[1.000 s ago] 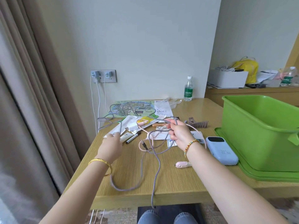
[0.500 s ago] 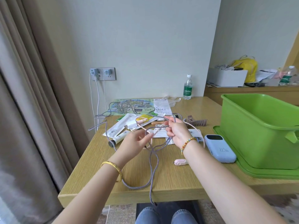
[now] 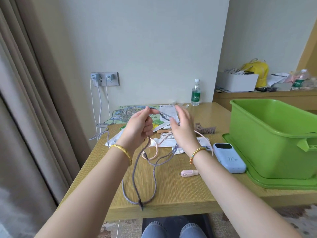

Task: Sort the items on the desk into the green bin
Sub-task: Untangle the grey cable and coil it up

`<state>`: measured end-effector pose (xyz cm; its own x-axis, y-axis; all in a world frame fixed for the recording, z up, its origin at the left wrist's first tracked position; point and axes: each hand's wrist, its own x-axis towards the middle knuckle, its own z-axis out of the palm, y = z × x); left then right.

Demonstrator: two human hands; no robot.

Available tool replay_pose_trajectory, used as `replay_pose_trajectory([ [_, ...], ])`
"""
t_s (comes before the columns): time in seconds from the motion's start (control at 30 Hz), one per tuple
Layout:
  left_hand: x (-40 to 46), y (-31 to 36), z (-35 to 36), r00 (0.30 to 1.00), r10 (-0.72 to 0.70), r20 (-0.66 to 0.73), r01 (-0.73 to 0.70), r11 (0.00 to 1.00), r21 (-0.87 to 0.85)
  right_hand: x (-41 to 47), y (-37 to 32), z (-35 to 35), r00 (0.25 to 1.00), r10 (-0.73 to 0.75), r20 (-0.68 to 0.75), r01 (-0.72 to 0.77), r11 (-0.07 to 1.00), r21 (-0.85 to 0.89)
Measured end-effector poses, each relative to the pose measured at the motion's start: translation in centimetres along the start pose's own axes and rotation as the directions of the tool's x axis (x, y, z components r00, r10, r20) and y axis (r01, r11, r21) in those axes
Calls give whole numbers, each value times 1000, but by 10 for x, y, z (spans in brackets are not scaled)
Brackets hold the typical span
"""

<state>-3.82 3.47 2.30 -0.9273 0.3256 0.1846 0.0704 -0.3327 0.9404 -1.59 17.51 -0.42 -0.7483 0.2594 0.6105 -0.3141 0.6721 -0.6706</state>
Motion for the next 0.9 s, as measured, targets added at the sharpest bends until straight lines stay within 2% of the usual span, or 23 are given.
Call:
replay_pose_trajectory([
  [0.03,2,1,1,998,-42,50,40,998,46,2,-4,1,996,-77,44,79,996,-48],
  [0.1,5,0,2,990,-95,105,85,991,100,5,-5,5,984,-129,119,142,984,-105],
  [0.2,6,-5,1,991,-97,92,87,990,114,3,-1,7,961,-35,275,16,997,73],
  [0.23,6,-7,-1,992,-94,86,82,987,137,1,1,7,960,-9,279,-19,995,94],
  [0.33,3,-13,-6,989,-100,111,60,946,319,2,8,8,975,130,179,-150,983,106],
  [0.4,-1,-15,-11,980,-133,148,44,872,488,5,11,8,950,286,124,-308,918,250],
  [0.47,-5,-14,-18,955,-213,209,52,808,587,9,15,4,907,413,79,-412,834,367],
  [0.53,-11,-12,-25,895,-359,264,101,740,665,11,20,-2,876,480,35,-449,789,418],
  [0.57,-13,-11,-27,877,-399,269,102,700,707,12,23,-4,872,489,24,-454,791,410],
  [0.6,-14,-10,-27,887,-386,252,85,675,733,13,25,-5,877,480,26,-455,811,367],
  [0.7,-7,-9,-23,966,-207,153,40,709,704,12,30,-1,921,387,53,-390,918,76],
  [0.77,-3,-6,-20,982,-143,127,19,736,677,8,28,5,970,243,-13,-243,967,-74],
  [0.8,-1,-5,-20,983,-128,132,1,723,691,7,25,7,991,120,-66,-129,978,-165],
  [0.83,1,-4,-19,981,-126,147,-17,700,714,5,22,9,996,-22,-82,-2,958,-288],
  [0.9,5,-2,-20,972,-133,192,-55,668,743,2,17,12,963,-268,-6,235,857,-458],
])
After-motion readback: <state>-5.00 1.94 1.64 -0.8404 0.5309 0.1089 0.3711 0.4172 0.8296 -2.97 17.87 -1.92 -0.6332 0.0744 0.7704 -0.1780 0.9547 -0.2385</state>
